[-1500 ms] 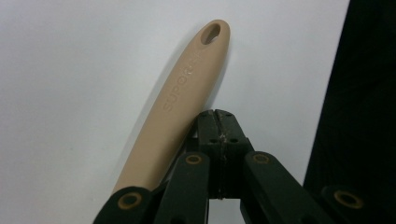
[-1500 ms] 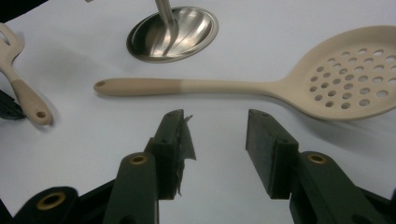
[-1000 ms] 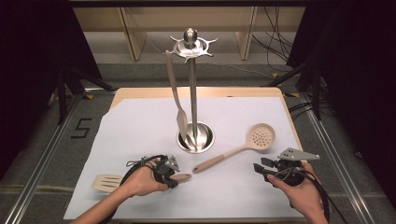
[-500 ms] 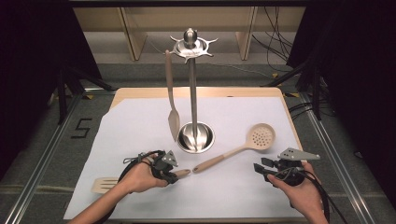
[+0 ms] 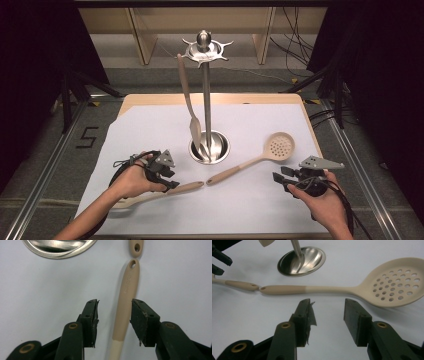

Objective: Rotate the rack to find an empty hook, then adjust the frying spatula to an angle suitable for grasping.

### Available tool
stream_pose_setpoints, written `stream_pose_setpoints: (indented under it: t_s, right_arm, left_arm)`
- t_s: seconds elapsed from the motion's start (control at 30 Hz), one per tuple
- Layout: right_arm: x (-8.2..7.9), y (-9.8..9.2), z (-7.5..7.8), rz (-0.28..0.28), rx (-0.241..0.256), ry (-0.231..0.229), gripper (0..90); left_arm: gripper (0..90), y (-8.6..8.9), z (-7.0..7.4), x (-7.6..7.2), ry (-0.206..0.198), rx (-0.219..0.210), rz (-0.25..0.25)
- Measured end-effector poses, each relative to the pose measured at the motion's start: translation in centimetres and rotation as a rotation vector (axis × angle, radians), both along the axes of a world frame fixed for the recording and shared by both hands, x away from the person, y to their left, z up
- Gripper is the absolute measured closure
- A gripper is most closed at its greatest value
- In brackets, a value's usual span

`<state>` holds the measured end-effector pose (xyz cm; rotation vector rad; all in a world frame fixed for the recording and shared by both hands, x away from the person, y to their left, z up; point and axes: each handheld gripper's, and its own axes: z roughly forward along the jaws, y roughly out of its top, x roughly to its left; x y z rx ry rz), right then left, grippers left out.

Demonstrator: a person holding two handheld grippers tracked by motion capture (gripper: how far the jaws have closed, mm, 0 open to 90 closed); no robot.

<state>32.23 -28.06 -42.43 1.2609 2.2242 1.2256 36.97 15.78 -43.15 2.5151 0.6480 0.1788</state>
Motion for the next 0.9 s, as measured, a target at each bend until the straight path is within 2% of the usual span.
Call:
stream_pose_setpoints:
  t_s: [0.03,0.07,0.1,0.13,0.17,0.2,0.23,0.27,0.3,0.37,0.4,0.43,0.5,0.53,0.6,0.67,0.73,0.77,0.8,0.83,0.87,0.9]
  right_arm:
    - [-0.1,0.0,0.0,0.0,0.0,0.002,57.7]
    - [-0.4,0.2,0.1,-0.014,0.036,0.036,57.7]
    - [-0.3,0.0,0.0,-0.011,0.04,0.009,57.7]
    - [-0.3,-0.2,0.1,-0.003,0.017,0.006,57.7]
    - [-0.5,0.0,0.1,-0.021,0.032,0.038,57.7]
    - [-0.5,0.0,0.1,-0.02,0.032,0.022,57.7]
    - [-0.7,0.0,0.2,-0.025,0.034,0.042,57.7]
    - [-0.8,0.0,0.3,-0.021,0.036,0.04,57.7]
    - [-0.7,0.1,0.3,-0.021,0.055,0.027,57.8]
    - [-0.5,-0.2,0.3,-0.01,0.013,-0.014,57.8]
    - [-0.5,-0.2,0.3,-0.008,0.012,-0.013,57.8]
    - [-0.5,-0.2,0.3,-0.007,0.014,-0.011,57.8]
    - [-0.7,0.1,0.2,-0.018,0.054,0.028,57.8]
    - [-0.8,0.0,0.3,-0.018,0.044,0.035,57.8]
    - [-0.7,0.1,0.1,-0.015,0.055,0.03,57.8]
    - [-0.6,-0.1,0.2,-0.012,0.03,0.028,57.7]
    - [-0.6,0.0,0.1,-0.012,0.035,0.022,57.8]
    - [-0.7,0.1,0.1,-0.022,0.037,0.035,57.8]
    - [-0.5,0.0,0.1,-0.007,0.026,0.014,57.8]
    - [-0.5,0.0,0.1,-0.011,0.027,0.018,57.8]
    - [-0.6,0.2,0.0,-0.018,0.052,0.031,57.8]
    - [-0.5,0.1,0.0,-0.004,0.045,0.027,57.8]
  left_arm:
    - [55.8,0.1,0.0,0.0,0.002,0.001,-0.003]
    - [55.6,0.1,0.0,0.0,0.005,0.001,-0.002]
    - [55.5,0.1,-0.1,0.0,0.008,0.001,0.0]
    - [55.5,0.2,-0.2,0.0,0.011,0.007,0.001]
    - [55.5,0.2,-0.3,0.0,0.015,0.011,-0.001]
    - [55.6,0.2,-0.4,0.0,0.021,0.016,-0.001]
    - [55.8,0.3,-0.5,0.1,0.026,0.025,-0.008]
    - [56.3,0.3,-0.6,0.1,0.032,0.041,-0.014]
    - [56.6,0.4,-0.5,0.3,0.034,0.084,-0.042]
    - [57.9,0.4,-0.7,0.2,0.05,0.105,-0.036]
    - [58.3,0.4,-0.7,0.3,0.045,0.125,-0.055]
    - [58.6,0.3,-0.7,0.2,0.052,0.125,-0.055]
    - [59.7,0.3,-0.7,0.2,0.071,0.134,-0.059]
    - [60.0,0.2,-0.7,0.2,0.071,0.146,-0.063]
    - [60.6,0.0,-0.9,0.2,0.08,0.163,-0.065]
    - [61.1,-0.1,-1.1,0.0,0.089,0.178,-0.07]
    - [61.7,-0.2,-1.3,0.0,0.105,0.196,-0.085]
    - [61.9,-0.2,-1.4,-0.1,0.112,0.197,-0.086]
    - [62.0,-0.2,-1.4,-0.1,0.116,0.207,-0.091]
    - [62.2,-0.1,-1.5,-0.2,0.121,0.218,-0.094]
    - [62.2,-0.1,-1.5,-0.2,0.123,0.231,-0.106]
    - [62.2,0.0,-1.6,-0.1,0.125,0.244,-0.114]
